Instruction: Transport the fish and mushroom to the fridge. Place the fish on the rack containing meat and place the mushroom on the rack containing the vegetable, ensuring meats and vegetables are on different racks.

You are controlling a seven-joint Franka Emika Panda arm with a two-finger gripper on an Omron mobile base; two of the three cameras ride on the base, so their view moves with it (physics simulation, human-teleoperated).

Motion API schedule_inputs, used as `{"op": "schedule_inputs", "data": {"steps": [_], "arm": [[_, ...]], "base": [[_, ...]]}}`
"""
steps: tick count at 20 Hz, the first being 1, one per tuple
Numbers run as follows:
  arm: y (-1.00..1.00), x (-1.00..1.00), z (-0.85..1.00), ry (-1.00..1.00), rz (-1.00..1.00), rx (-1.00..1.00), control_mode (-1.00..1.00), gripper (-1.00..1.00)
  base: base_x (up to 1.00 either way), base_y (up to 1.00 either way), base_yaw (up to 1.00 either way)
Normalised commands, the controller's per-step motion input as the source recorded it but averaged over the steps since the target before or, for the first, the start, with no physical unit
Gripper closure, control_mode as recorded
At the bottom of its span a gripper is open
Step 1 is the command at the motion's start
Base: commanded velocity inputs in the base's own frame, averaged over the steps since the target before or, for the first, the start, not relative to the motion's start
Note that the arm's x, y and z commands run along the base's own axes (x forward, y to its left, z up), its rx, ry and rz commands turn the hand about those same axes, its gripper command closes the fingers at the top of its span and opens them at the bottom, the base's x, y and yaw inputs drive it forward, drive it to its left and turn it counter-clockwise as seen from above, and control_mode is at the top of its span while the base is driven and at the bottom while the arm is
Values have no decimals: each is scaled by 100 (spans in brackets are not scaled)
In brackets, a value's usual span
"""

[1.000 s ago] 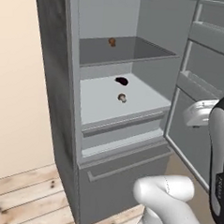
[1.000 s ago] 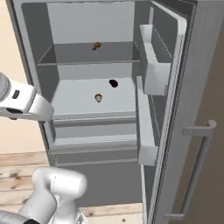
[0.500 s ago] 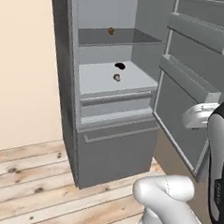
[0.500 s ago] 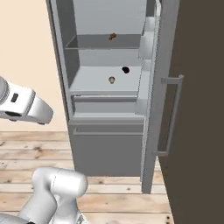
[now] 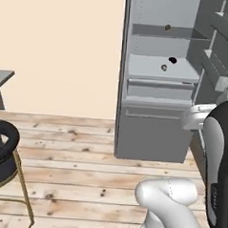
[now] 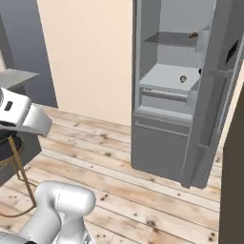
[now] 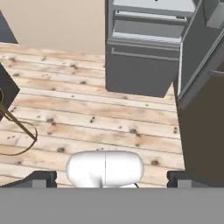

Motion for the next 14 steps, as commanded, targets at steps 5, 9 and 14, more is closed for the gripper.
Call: {"op": "schedule_inputs", "data": {"steps": [5, 9, 14], "arm": [[0, 0, 0, 0, 0, 0, 100, -100], [0, 0, 0, 0, 0, 0, 100, -100], [0, 0, 0, 0, 0, 0, 100, -100]], "base": [[-93, -11, 76], [-13, 92, 82], [-12, 75, 88]]}}
